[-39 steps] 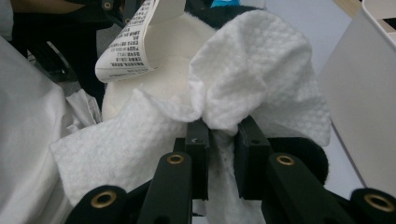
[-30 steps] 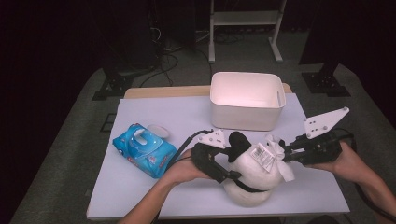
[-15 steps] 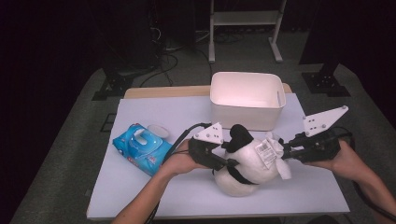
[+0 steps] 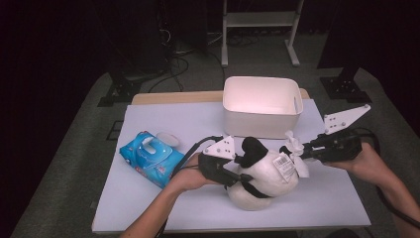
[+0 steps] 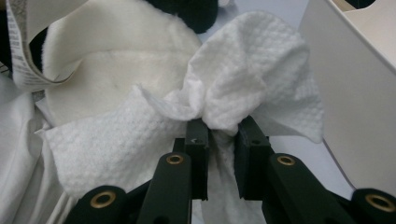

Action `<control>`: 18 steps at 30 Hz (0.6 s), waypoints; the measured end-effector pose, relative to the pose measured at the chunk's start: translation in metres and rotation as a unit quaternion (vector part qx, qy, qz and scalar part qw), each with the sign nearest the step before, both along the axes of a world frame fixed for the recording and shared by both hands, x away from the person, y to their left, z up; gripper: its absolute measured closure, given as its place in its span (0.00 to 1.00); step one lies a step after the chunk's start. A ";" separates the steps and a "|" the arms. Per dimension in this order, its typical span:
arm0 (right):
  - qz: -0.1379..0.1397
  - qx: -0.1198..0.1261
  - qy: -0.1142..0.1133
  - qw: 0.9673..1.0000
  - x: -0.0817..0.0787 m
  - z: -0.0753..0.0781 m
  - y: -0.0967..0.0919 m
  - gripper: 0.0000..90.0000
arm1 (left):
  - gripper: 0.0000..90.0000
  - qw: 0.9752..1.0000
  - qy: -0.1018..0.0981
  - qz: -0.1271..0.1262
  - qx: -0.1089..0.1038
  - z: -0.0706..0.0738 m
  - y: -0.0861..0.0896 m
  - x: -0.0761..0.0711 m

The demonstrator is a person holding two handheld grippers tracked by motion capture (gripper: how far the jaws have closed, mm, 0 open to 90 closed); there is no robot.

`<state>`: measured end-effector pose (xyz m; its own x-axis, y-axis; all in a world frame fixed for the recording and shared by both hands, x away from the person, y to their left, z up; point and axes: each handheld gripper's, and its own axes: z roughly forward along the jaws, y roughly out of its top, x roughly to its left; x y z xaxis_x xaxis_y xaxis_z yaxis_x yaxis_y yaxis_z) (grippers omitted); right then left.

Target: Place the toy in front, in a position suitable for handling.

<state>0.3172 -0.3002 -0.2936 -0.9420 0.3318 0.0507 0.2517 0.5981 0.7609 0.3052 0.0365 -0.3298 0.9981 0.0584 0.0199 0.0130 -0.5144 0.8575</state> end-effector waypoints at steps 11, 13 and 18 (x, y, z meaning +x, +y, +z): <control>0.037 -0.002 -0.002 0.999 -0.012 0.006 0.014 0.85 | 0.56 1.000 0.003 0.004 0.001 0.001 0.000 0.000; 0.028 -0.006 -0.001 1.000 -0.009 0.004 0.010 0.85 | 0.56 1.000 0.003 0.002 0.000 0.000 0.001 0.000; 0.008 -0.004 0.009 1.000 -0.004 0.000 0.002 0.85 | 0.56 1.000 0.010 0.001 -0.006 -0.001 0.004 0.002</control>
